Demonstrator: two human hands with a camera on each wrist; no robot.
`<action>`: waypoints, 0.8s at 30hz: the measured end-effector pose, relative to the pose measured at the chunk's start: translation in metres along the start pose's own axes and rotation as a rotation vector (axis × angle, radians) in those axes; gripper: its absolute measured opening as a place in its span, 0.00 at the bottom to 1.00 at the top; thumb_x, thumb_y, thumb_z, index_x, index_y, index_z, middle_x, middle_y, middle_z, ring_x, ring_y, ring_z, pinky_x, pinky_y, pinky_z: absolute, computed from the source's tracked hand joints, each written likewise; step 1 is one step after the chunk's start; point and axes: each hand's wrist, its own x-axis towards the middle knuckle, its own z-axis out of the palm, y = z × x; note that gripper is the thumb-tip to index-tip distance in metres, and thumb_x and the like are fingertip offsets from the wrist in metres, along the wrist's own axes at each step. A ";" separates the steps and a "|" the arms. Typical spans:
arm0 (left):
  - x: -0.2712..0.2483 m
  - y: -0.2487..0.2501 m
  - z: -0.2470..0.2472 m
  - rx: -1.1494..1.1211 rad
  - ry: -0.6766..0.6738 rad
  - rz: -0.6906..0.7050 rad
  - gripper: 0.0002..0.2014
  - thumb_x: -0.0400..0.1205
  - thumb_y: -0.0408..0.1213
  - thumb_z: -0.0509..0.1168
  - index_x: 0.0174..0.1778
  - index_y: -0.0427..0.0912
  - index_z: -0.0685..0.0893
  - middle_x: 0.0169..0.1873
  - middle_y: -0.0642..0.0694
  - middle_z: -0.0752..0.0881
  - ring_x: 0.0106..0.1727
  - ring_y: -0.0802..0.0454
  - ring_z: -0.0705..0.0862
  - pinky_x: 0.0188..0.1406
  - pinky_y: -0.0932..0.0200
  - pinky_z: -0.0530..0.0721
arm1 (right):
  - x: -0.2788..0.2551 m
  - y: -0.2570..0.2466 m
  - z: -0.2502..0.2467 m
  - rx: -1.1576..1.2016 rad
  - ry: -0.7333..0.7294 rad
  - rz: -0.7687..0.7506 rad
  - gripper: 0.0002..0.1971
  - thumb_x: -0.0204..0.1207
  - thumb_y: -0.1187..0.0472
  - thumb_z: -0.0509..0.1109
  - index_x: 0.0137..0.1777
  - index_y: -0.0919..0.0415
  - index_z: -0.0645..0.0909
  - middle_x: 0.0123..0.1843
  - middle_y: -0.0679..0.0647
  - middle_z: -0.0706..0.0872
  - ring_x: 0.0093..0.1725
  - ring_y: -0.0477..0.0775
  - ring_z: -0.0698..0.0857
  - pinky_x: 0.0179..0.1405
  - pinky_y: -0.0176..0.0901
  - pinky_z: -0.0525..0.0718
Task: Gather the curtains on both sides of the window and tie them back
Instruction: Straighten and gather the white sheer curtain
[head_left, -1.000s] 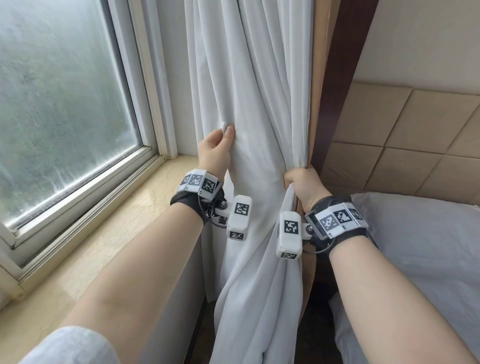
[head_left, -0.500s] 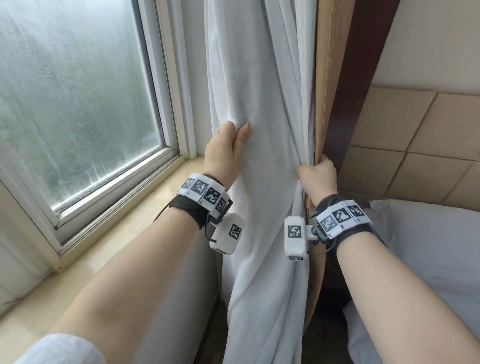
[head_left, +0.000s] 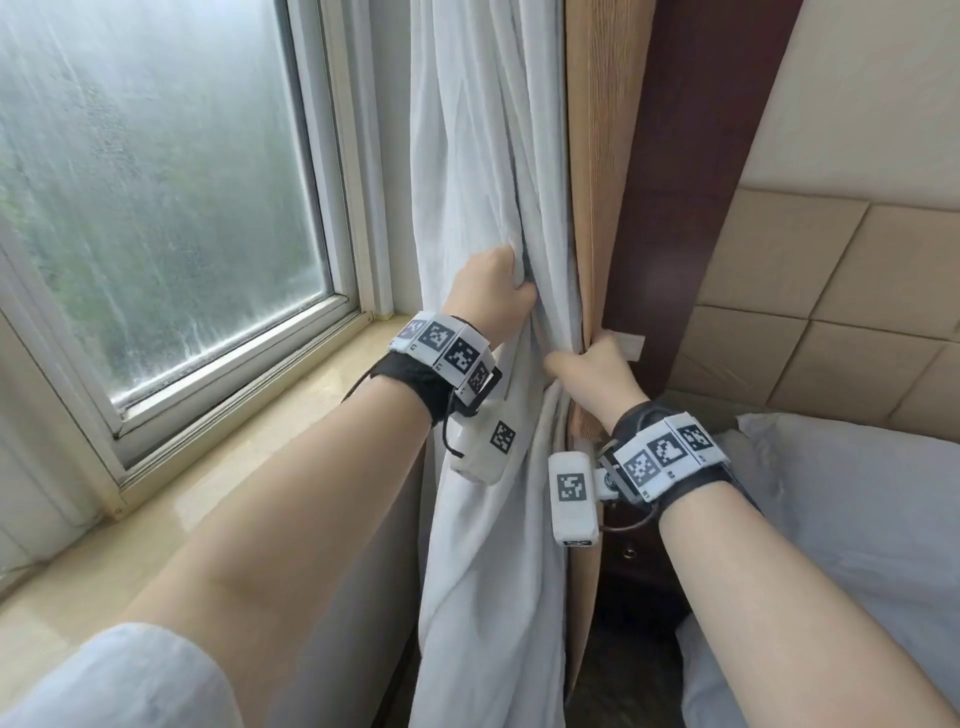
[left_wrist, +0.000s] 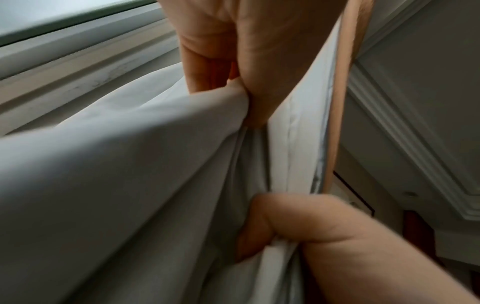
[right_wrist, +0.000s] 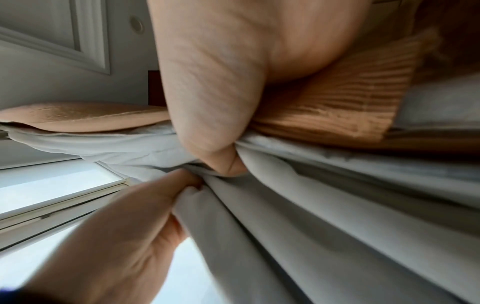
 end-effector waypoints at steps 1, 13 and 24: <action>0.001 0.002 0.002 -0.018 -0.020 -0.011 0.20 0.76 0.27 0.59 0.24 0.44 0.56 0.22 0.49 0.61 0.28 0.47 0.60 0.24 0.60 0.62 | -0.002 -0.001 -0.001 -0.006 -0.009 -0.002 0.12 0.71 0.68 0.67 0.54 0.62 0.79 0.39 0.48 0.81 0.41 0.49 0.82 0.43 0.38 0.77; -0.002 0.020 0.013 -0.135 -0.198 -0.136 0.16 0.74 0.22 0.49 0.20 0.37 0.65 0.22 0.40 0.76 0.17 0.61 0.75 0.16 0.70 0.70 | 0.006 -0.002 -0.006 -0.171 -0.105 0.018 0.45 0.63 0.47 0.80 0.73 0.62 0.59 0.65 0.53 0.79 0.63 0.54 0.80 0.60 0.48 0.80; -0.015 0.011 0.036 -0.341 0.036 -0.153 0.13 0.78 0.36 0.57 0.27 0.41 0.70 0.25 0.43 0.68 0.26 0.55 0.68 0.28 0.62 0.68 | 0.015 0.003 -0.006 -0.271 -0.039 -0.064 0.27 0.74 0.60 0.63 0.75 0.59 0.65 0.63 0.59 0.83 0.63 0.65 0.81 0.63 0.51 0.79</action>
